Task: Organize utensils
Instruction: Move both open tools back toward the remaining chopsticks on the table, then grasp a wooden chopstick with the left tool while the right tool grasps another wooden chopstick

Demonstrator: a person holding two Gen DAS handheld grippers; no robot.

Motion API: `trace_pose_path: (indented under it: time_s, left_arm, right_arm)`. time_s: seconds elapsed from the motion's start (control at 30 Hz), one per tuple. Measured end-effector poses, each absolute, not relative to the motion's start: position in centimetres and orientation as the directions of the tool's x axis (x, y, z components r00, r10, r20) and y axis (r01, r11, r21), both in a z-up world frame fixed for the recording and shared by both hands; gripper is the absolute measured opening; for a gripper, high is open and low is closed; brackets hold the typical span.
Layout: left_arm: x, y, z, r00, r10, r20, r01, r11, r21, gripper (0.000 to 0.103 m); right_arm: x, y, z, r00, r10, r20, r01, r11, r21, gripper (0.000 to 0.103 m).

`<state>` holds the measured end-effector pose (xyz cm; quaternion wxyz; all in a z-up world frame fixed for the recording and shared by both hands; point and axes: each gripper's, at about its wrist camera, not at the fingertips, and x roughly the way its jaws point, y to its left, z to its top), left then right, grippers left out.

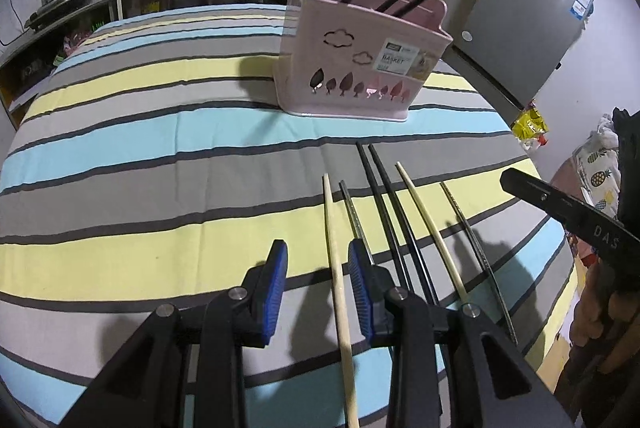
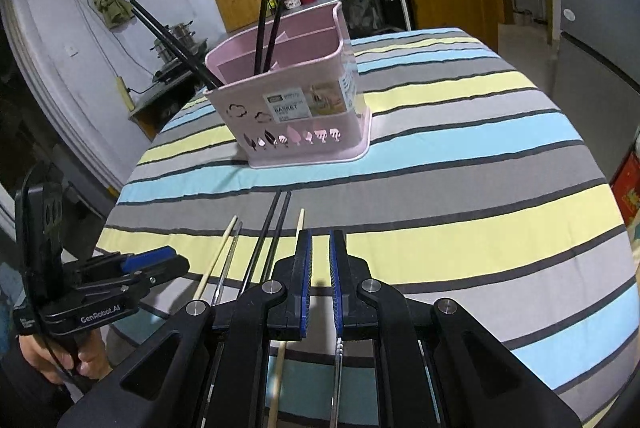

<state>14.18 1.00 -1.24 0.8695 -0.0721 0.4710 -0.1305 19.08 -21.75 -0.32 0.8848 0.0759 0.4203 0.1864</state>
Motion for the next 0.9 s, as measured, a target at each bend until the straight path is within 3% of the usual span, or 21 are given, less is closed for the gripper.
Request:
trace_pose_path:
  time_s: [0.43,0.67,0.9]
  left_arm:
    - [16.7,-0.3,-3.0,0.486,-0.268,-0.832,0.165,0.963,-0.214,0.032]
    - [17.3,-0.4,-3.0,0.496,-0.220,-0.840,0.161,0.974,-0.160,0.018]
    - [17.3,0.6,-3.0,0.489,-0.224,-0.843,0.141,0.974,-0.177,0.018]
  right_arm:
    - [20.9,-19.5,-2.1,0.521,0.409,-0.749,-0.302,0.909,0.286,0.009]
    - [21.4,-19.1,-2.5,0.507,0.411,-0.758,-0.304,0.908,0.289,0.009]
    - [22.3,-17.8,-3.3,0.480,0.411,-0.775,-0.326,0.904,0.277,0.009]
